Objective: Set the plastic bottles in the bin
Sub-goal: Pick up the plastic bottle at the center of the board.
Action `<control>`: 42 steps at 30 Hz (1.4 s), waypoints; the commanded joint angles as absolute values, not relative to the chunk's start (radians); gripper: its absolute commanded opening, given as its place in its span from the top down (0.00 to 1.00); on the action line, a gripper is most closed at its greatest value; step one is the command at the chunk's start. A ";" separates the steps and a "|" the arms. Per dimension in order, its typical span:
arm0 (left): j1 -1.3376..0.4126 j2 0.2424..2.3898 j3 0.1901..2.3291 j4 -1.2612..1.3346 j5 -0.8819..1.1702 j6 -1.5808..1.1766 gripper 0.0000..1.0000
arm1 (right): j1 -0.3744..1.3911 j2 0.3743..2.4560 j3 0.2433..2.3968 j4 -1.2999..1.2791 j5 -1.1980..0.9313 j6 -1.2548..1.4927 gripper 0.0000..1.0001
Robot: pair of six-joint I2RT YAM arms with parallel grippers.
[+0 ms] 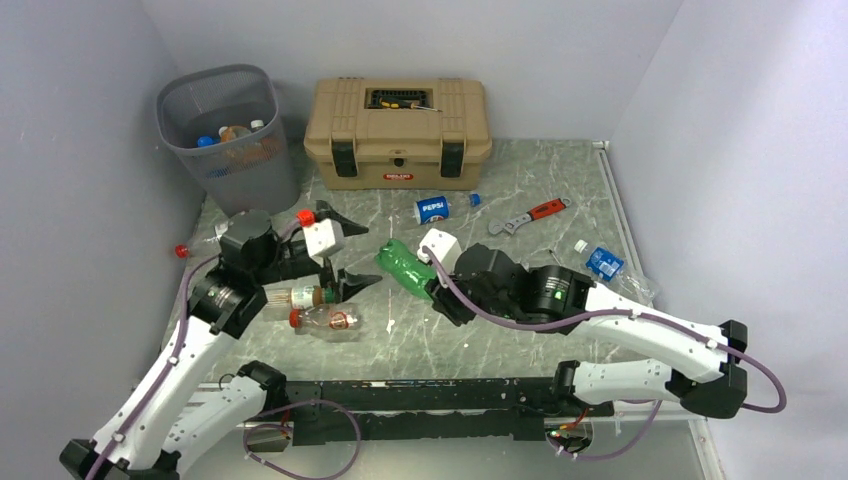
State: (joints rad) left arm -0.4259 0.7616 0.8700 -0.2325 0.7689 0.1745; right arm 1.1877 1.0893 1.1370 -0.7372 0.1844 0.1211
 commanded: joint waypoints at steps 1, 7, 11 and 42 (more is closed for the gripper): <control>-0.506 0.844 0.963 -0.468 0.805 0.592 0.00 | 1.177 1.088 1.200 -0.885 0.184 0.071 1.00; -0.591 0.891 1.016 -0.503 0.667 0.737 0.01 | 1.175 1.140 1.276 -0.937 0.155 0.052 1.00; -0.665 0.902 1.030 -0.551 0.545 0.827 0.01 | 1.172 1.157 1.303 -0.943 0.140 0.054 1.00; -0.891 0.950 0.955 -0.355 0.227 0.825 0.68 | 1.147 1.153 1.475 -0.878 -0.010 0.069 0.27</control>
State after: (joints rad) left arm -0.8894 0.9749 0.9367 -0.4824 0.2214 0.9234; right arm 1.1450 1.2087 1.4345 -0.9718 -0.0040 0.0280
